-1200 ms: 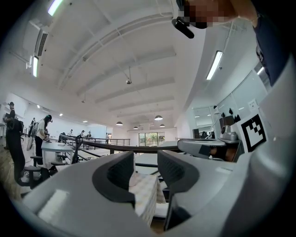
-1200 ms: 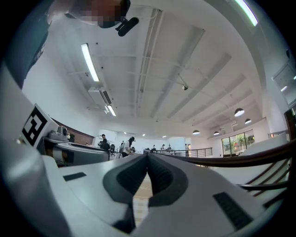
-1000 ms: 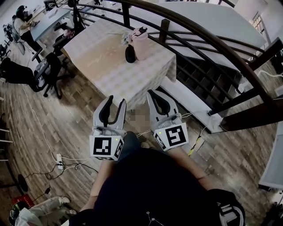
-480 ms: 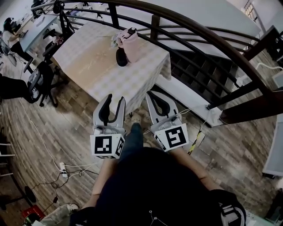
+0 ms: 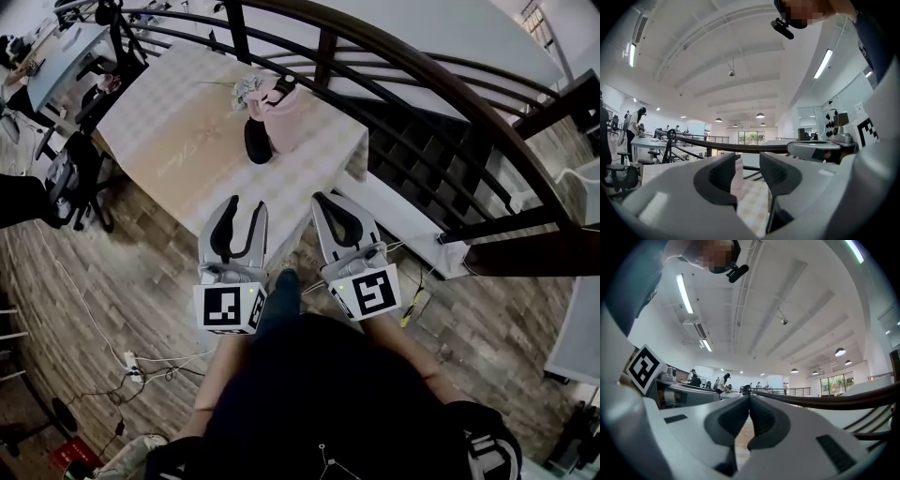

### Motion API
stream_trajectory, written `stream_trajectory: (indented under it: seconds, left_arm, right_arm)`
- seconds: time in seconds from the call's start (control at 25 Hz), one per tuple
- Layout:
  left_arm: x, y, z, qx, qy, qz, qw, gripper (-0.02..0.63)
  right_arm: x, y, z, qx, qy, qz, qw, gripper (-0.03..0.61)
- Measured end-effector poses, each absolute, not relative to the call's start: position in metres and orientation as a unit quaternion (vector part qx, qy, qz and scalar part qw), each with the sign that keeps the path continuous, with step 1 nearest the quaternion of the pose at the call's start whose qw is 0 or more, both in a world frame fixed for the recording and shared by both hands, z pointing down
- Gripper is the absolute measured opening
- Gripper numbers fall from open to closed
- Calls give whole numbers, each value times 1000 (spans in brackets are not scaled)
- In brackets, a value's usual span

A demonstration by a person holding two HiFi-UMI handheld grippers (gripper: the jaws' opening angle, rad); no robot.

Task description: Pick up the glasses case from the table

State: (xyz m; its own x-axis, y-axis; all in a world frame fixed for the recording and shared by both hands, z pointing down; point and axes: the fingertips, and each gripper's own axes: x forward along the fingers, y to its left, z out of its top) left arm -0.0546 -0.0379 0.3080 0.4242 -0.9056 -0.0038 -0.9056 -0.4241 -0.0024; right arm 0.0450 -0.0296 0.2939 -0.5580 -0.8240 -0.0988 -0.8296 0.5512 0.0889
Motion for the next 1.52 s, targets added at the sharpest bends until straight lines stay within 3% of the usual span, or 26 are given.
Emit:
stream_trajectory:
  seconds: [0.8, 1.28, 1.52]
  left_arm:
    - [-74, -196, 383, -849, 524, -35, -61, 166]
    - [-79, -208, 418, -848, 514, -61, -115, 166]
    - [-73, -211, 438, -847, 515, -74, -110, 167]
  right_arm:
    - [10, -188, 369, -460, 887, 22, -41, 11]
    - [-5, -197, 399, -456, 888, 13, -62, 11]
    - [-4, -198, 418, -440, 895, -2, -75, 11]
